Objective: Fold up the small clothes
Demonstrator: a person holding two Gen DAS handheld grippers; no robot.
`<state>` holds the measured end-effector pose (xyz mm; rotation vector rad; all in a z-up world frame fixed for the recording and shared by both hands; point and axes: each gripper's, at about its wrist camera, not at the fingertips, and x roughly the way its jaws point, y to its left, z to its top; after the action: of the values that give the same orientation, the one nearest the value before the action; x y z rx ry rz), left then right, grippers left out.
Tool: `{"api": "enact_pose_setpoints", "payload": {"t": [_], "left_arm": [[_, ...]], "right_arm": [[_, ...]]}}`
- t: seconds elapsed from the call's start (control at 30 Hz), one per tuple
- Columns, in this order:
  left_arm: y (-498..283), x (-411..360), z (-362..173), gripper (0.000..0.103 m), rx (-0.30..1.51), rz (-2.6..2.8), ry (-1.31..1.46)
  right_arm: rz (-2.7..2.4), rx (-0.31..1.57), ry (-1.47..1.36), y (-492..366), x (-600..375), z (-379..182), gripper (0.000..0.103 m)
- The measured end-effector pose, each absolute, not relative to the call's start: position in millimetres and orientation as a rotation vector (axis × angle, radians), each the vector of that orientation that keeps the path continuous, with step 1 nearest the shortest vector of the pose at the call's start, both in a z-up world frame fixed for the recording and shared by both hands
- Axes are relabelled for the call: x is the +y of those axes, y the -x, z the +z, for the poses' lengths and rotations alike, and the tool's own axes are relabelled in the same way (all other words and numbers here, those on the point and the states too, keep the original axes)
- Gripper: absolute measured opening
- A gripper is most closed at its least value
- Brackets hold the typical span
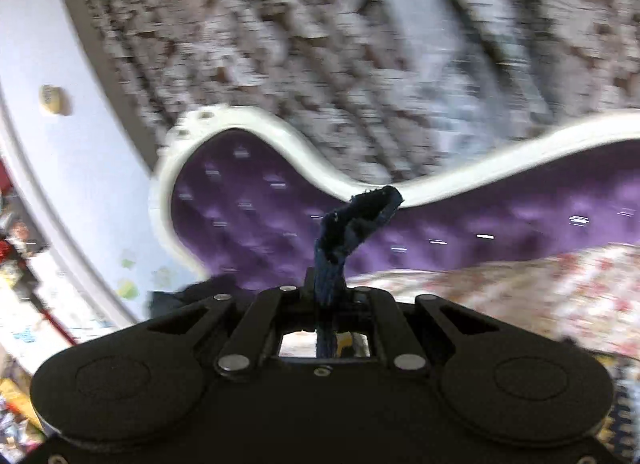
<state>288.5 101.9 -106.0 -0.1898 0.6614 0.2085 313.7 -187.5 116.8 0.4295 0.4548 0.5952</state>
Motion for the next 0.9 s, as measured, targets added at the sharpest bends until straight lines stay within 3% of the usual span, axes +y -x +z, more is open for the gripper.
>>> {"api": "enact_pose_setpoints", "payload": {"t": [0.43,0.67,0.73,0.77,0.8,0.87,0.9], "left_arm": [[-289,102,-104,0.09,0.67,0.194,0.137],[-283,113,-99,0.09,0.702,0.144,0.141],[-279,119,-99,0.09,0.715,0.133,0.146],[-277,121,-99,0.09,0.721,0.128,0.147],[-275,123,-100,0.09,0.729,0.122,0.139],[-269,128,-101,0.089,0.741,0.143,0.093],[-268,130,-103,0.088,0.754,0.175,0.057]], "right_arm": [[0.167,0.795,-0.438,-320,-309,-95,0.013],[0.153,0.745,-0.359,-303,-304,-121,0.012],[0.148,0.729,-0.292,-299,-299,-116,0.018],[0.139,0.717,-0.257,-298,-296,-116,0.028],[0.119,0.704,-0.216,-296,-293,-115,0.045],[0.068,0.689,-0.134,-295,-292,-113,0.057],[0.05,0.68,-0.108,-294,-292,-112,0.058]]}}
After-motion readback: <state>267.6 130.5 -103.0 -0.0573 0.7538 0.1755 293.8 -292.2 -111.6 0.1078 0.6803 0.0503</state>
